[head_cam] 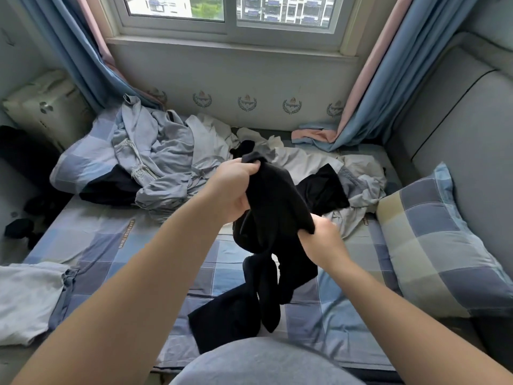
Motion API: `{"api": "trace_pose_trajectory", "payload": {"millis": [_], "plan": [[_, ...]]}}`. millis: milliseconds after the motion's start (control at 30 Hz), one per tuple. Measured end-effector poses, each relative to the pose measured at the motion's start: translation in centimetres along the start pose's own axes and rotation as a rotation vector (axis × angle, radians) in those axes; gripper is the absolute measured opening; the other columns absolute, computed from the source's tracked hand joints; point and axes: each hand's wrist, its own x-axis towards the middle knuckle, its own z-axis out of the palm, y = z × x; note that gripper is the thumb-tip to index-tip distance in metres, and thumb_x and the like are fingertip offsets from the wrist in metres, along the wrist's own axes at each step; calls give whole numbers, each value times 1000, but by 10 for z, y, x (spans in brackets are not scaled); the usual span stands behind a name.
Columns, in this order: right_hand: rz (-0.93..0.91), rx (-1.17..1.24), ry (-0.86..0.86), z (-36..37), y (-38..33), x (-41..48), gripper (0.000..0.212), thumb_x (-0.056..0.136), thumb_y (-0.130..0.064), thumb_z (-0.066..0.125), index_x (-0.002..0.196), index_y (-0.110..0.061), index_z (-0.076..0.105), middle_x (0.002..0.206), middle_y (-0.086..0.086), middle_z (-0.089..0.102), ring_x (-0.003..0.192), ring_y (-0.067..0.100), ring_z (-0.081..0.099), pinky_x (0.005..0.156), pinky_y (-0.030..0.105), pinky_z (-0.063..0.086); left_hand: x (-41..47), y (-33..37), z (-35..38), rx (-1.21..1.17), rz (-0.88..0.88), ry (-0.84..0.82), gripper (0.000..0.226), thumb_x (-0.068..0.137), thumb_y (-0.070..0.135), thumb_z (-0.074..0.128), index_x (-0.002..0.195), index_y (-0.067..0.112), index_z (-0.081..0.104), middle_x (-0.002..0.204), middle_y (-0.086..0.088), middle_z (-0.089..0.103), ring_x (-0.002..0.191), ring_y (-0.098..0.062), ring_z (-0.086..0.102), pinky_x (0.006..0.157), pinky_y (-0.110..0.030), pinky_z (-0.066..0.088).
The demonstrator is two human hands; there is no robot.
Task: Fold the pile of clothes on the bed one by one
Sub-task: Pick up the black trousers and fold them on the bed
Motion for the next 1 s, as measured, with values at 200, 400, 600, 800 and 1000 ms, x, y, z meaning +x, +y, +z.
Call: {"api": "trace_pose_trajectory", "payload": {"millis": [200,400,600,800,1000], "plan": [[83,11,-258,-18,48,9,18,93,-9,50,85,-18,64,82,7,66,84,28,61,77,41,48,15,20,-10,-126,157,30,17,106,12,48,105,6,64,84,-7,76,75,-16,74,66,-29,60],[-111,407,-240,-44,-3,8,17,101,-3,53,91,-4,67,80,5,65,76,12,61,72,31,50,38,-30,-35,273,147,-131,54,94,28,72,140,14,48,124,-1,68,114,-15,67,88,-26,55],[-72,774,-187,-60,-35,12,17,102,-10,54,105,-4,69,96,14,72,89,22,70,75,31,58,28,-114,-31,532,-43,-480,69,81,24,84,141,25,50,121,9,69,113,-9,65,95,-24,52],[15,910,-170,-86,-34,22,21,101,-15,54,108,-5,70,102,15,74,93,23,72,77,31,60,39,-148,-20,700,-20,-461,22,97,34,65,114,19,69,104,6,74,92,-6,69,83,-19,49],[37,740,22,-118,-4,43,17,101,-17,57,102,-9,72,96,9,76,90,21,71,79,29,60,51,-113,-44,833,195,-416,24,98,46,55,93,25,66,82,7,66,77,-10,62,76,-33,47]]}}
